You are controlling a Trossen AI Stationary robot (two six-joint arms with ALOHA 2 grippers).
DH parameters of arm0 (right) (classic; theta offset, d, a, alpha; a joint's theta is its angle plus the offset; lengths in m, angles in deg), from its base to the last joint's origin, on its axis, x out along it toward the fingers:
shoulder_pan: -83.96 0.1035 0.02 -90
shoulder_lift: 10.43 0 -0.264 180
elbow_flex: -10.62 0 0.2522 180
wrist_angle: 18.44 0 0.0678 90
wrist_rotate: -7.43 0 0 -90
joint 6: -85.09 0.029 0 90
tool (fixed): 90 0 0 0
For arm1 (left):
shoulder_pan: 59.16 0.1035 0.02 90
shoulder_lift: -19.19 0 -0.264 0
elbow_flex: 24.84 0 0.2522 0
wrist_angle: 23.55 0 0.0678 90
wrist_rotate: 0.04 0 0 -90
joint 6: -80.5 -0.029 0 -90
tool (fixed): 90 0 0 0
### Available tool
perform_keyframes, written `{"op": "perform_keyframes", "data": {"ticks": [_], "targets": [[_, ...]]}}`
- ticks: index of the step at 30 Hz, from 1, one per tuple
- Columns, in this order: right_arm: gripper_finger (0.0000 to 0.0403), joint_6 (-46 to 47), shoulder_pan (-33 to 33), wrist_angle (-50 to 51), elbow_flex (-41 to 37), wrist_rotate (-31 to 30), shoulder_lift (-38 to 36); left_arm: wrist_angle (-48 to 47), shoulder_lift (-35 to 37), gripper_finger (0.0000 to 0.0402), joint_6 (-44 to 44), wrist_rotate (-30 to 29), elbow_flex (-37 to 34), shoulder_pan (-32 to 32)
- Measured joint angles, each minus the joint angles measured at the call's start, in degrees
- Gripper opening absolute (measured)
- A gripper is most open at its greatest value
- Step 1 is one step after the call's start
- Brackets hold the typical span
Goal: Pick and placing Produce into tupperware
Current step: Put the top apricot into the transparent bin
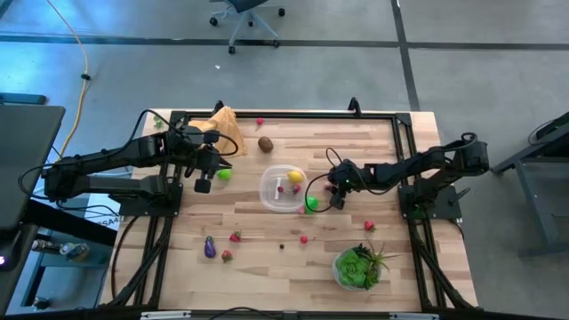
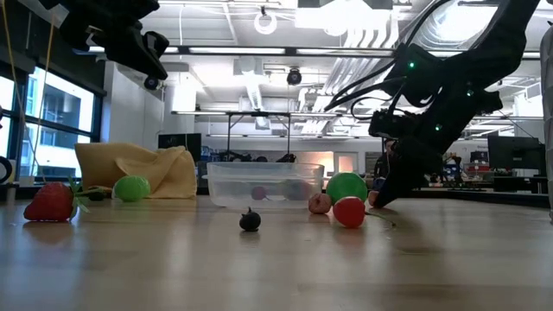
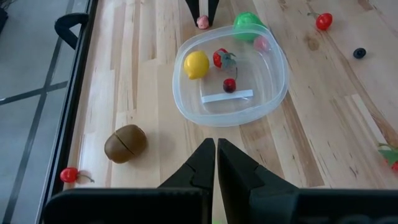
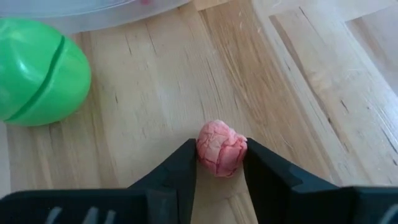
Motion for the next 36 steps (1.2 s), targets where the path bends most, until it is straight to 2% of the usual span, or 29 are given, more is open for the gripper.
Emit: {"op": "perform_keyframes", "data": {"ticks": [10,15,21,25,30,36], "targets": [[0.0108,-0.14,0.04,1.34,3.62,1.01,-3.13,0.00,0.00,0.0010,0.00,0.00,-0.01,0.00],[0.0108,-1.50,0.04,4.47,8.21,1.04,-6.32,0.01,0.00,0.0010,0.02,0.00,-0.01,0.01],[0.0108,-6.29,0.04,4.50,15.57,4.85,-6.91,0.00,0.00,0.0010,-0.01,0.00,0.00,0.00],[0.0108,-9.10,0.04,7.53,22.21,6.62,-2.94,0.00,0.00,0.0010,0.02,0.00,0.00,0.00],[0.0108,-13.02,0.02,13.43,32.61,9.17,6.92,0.00,0.00,0.0010,0.02,0.00,0.00,0.00],[0.0108,-15.69,0.02,25.33,43.43,11.82,17.69,0.02,0.02,0.0010,0.02,0.00,-0.02,0.00]]}}
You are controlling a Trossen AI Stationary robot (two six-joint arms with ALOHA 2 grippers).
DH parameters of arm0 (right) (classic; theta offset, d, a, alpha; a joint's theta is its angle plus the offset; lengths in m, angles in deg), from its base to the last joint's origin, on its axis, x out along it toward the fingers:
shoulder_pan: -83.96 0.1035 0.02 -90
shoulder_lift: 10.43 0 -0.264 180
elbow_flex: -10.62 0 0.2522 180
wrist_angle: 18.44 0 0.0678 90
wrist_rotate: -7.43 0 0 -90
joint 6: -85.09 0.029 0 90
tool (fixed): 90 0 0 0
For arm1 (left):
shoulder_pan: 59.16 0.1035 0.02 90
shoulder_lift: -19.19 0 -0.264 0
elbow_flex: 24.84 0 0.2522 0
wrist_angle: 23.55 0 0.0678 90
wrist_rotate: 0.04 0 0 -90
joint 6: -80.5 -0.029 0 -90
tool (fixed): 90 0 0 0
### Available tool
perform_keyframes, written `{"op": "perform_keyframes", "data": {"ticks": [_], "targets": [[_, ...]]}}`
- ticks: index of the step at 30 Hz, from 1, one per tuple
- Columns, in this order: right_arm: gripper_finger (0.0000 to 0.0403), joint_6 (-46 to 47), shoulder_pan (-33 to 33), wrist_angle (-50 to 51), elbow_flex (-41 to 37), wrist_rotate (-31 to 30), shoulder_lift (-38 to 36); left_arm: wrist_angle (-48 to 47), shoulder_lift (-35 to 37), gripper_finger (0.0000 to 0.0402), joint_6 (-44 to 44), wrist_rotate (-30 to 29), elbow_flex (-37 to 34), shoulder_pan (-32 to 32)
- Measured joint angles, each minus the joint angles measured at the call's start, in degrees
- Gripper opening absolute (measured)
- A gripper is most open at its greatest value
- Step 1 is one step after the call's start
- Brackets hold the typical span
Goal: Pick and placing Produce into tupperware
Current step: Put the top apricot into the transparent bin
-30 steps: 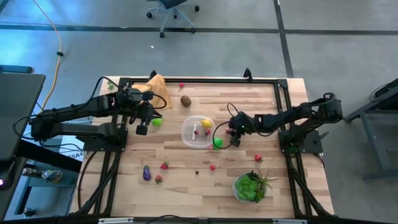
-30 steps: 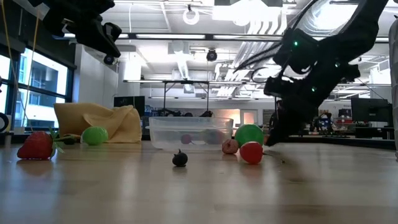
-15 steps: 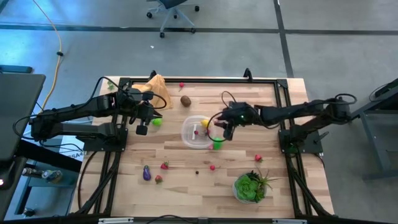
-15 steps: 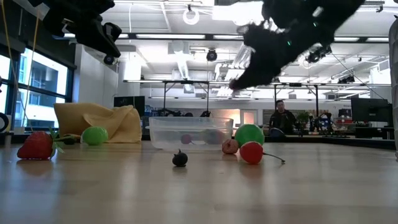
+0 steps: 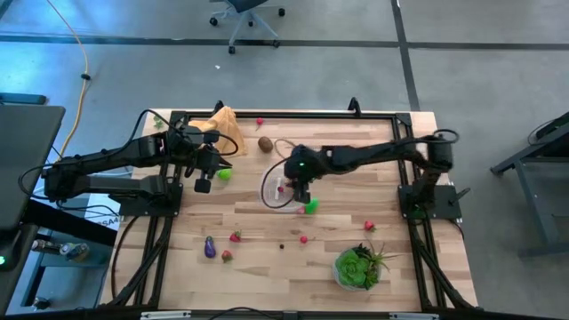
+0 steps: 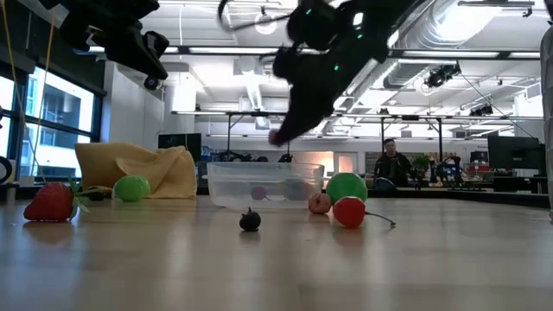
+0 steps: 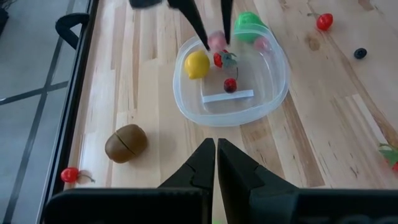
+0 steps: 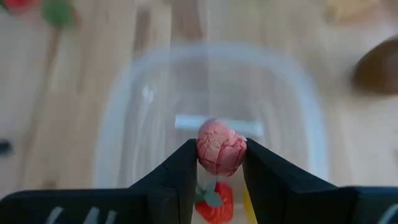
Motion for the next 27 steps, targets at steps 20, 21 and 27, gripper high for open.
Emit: {"op": "perform_keyframes", "data": {"ticks": [20,21,27], "targets": [[0.0110,-1.65,-0.05,6.94,5.25,0.53,7.42,-0.02,-0.02,0.0010,0.00,0.00,0.02,0.00],[0.0113,-1.68,-0.04,6.89,5.25,0.62,7.41,-0.02,-0.02,0.0010,0.00,0.00,0.02,0.00],[0.0146,-1.68,-0.07,6.90,5.25,0.61,7.40,-0.02,-0.02,0.0010,-0.01,0.00,0.01,0.01]]}}
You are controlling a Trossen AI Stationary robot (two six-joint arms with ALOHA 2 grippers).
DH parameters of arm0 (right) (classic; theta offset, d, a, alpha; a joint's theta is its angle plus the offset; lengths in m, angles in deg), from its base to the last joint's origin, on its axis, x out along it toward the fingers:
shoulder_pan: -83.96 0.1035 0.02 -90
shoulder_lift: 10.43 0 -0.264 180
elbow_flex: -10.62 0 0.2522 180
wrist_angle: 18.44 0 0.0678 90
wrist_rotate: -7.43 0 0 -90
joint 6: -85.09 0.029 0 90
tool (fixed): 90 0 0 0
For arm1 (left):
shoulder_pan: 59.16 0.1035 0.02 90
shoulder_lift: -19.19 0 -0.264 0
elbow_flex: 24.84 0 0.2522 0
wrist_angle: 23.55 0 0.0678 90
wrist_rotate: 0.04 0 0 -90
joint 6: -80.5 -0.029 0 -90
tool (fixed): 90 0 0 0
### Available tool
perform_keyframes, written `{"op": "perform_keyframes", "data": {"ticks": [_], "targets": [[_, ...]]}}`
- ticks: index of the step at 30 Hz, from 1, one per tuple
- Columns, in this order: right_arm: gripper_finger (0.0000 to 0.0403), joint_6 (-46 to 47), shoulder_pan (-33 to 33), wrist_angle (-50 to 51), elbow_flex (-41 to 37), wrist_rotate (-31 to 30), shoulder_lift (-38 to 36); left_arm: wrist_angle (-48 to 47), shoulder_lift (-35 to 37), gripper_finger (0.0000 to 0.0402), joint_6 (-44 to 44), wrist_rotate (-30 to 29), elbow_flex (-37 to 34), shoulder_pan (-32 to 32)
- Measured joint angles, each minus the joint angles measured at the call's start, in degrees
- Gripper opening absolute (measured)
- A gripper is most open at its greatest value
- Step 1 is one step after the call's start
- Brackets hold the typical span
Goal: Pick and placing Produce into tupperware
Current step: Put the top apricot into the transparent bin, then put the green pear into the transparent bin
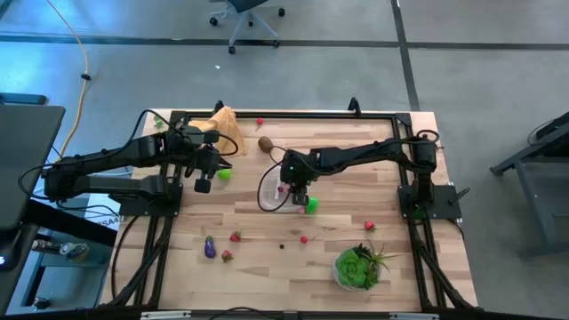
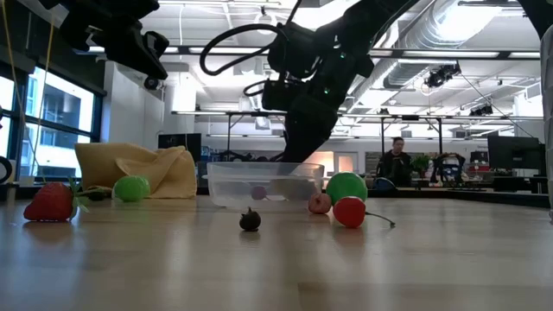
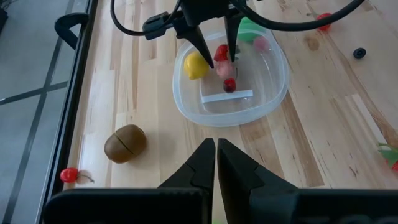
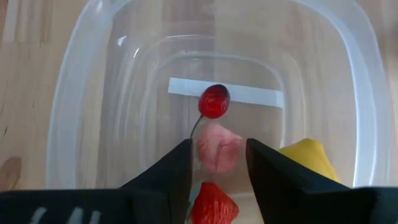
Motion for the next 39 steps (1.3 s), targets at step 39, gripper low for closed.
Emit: {"op": "perform_keyframes", "data": {"ticks": [39], "targets": [[0.0178,30.95,5.96,26.14,-3.43,-4.71,-16.24,0.00,0.02,0.0010,-0.01,0.00,0.01,-0.01]]}}
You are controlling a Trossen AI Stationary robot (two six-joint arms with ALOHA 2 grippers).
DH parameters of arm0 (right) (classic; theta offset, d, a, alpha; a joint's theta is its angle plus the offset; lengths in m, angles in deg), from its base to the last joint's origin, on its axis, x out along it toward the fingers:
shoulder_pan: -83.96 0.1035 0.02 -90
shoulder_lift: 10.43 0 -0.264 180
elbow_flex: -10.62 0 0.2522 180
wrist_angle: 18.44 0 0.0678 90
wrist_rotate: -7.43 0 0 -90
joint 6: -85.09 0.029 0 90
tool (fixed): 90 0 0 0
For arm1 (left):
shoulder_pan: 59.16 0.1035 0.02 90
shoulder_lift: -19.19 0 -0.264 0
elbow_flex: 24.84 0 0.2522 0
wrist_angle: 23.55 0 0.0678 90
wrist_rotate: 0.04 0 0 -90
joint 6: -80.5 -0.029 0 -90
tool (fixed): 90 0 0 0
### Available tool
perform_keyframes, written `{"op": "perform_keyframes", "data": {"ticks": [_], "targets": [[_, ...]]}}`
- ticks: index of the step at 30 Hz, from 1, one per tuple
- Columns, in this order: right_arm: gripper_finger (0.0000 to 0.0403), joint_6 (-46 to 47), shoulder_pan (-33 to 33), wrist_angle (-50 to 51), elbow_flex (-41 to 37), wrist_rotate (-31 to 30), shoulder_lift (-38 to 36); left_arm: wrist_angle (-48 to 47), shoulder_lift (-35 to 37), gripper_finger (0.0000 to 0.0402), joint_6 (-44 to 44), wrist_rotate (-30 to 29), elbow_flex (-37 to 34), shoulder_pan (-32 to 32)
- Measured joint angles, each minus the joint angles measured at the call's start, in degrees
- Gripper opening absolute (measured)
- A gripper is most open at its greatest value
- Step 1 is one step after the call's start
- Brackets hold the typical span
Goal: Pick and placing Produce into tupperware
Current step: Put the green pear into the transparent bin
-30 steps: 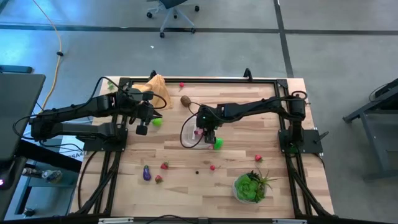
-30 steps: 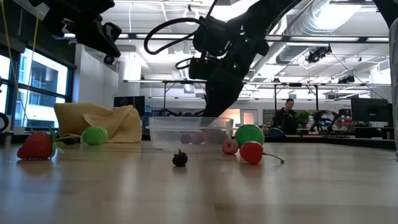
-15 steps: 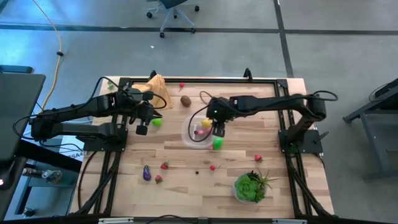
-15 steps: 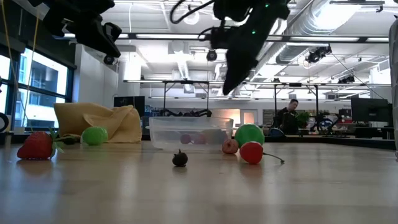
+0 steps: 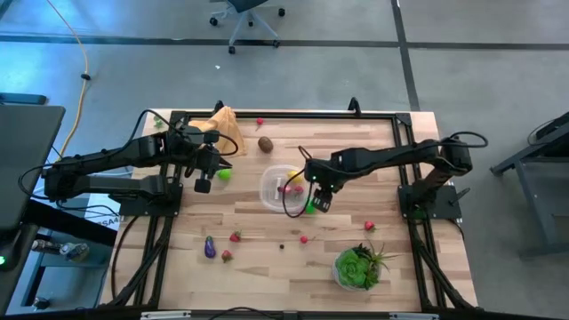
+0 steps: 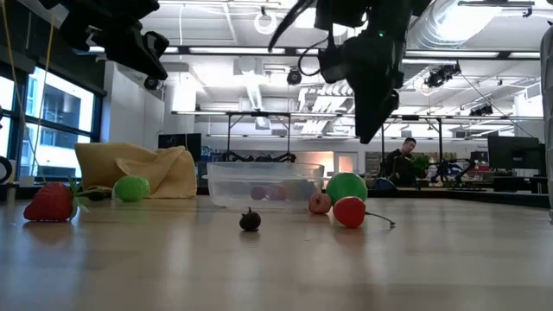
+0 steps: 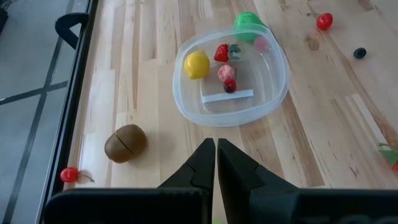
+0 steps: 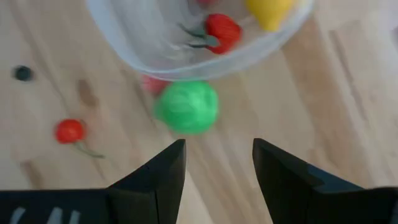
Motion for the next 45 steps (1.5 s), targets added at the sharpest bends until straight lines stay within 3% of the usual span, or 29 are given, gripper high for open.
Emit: {"op": "perform_keyframes", "data": {"ticks": [7,21,25,31,45], "targets": [[0.0179,-3.28,1.68,-8.12,0.00,-0.28,0.70,0.00,0.00,0.0010,0.02,0.00,0.00,0.01],[0.0232,-7.34,2.00,-4.03,-0.02,0.90,7.63,0.00,-0.02,0.0010,0.02,0.00,-0.01,0.02],[0.0234,-6.21,2.60,-3.76,0.00,2.39,7.28,0.00,-0.02,0.0010,0.02,0.00,-0.02,0.00],[0.0234,-7.74,3.23,-3.90,0.00,-1.41,7.28,0.00,0.01,0.0010,0.02,0.00,-0.01,0.01],[0.0234,-8.82,3.22,-6.25,0.00,-1.17,7.28,0.00,-0.02,0.0010,0.02,0.00,0.00,0.00]]}}
